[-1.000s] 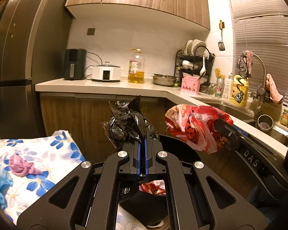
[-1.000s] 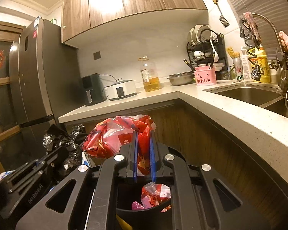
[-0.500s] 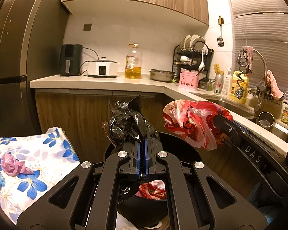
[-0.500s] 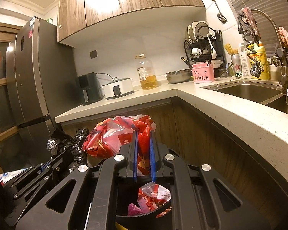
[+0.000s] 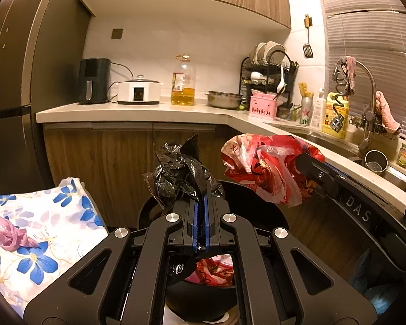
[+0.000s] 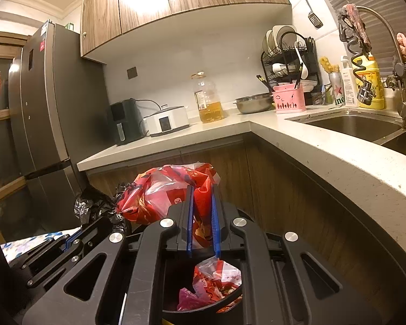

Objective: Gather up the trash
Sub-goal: 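Open both tools over the black bin to drop the bag and wrapper, then move both open tools back over the trash on the table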

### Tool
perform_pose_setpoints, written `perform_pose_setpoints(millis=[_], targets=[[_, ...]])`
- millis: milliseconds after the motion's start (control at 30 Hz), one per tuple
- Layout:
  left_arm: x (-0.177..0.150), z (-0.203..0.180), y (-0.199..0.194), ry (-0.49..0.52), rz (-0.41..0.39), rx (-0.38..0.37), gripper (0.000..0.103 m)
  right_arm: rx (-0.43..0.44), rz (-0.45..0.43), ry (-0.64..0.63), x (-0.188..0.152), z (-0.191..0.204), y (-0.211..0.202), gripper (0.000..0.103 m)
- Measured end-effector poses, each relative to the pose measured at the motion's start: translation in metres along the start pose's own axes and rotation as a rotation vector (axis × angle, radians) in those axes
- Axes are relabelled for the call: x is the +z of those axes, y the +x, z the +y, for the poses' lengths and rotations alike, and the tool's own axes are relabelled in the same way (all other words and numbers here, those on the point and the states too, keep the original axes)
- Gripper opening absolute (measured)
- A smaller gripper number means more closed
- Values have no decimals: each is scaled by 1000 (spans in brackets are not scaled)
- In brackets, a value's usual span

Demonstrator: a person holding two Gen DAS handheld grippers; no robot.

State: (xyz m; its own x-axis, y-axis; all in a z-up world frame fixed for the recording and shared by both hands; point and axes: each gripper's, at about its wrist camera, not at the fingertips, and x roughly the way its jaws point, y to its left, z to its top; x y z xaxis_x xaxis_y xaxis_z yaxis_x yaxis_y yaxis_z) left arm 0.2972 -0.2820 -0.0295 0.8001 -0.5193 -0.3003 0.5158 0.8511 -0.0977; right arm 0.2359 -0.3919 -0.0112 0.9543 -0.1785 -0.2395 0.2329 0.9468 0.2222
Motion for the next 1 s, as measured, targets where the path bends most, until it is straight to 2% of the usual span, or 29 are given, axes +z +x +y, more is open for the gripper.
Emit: perform_pose_setpoints(millis=[167,300,367,533,633,733,833,1000], targets=[[-4,1,6,-1,15,-18,4,3,5,6,-2,-2,5,23],[-9,2,12,-2,38,-39,11,-2,14,14,-4,-5,8,24],[-12,2,14,-2,45,-48,17,-8,14,16,-4,-7,7,28],[-18,8,11,-14,40,-42,49,-20,16,27,-5,-11,6,37],[-21,13,5,-21,29,-13,63,-23,21,33,-7,-12,4,39],[-24,19,-4,-46,23,11,74,-25,24,31,-9,-10,0,52],[-28,28,-20,-60,10,78,81,-35,20,19,-12,-6,-6,62],[-34,40,-50,-71,-16,186,87,-49,20,5,-18,1,-16,71]])
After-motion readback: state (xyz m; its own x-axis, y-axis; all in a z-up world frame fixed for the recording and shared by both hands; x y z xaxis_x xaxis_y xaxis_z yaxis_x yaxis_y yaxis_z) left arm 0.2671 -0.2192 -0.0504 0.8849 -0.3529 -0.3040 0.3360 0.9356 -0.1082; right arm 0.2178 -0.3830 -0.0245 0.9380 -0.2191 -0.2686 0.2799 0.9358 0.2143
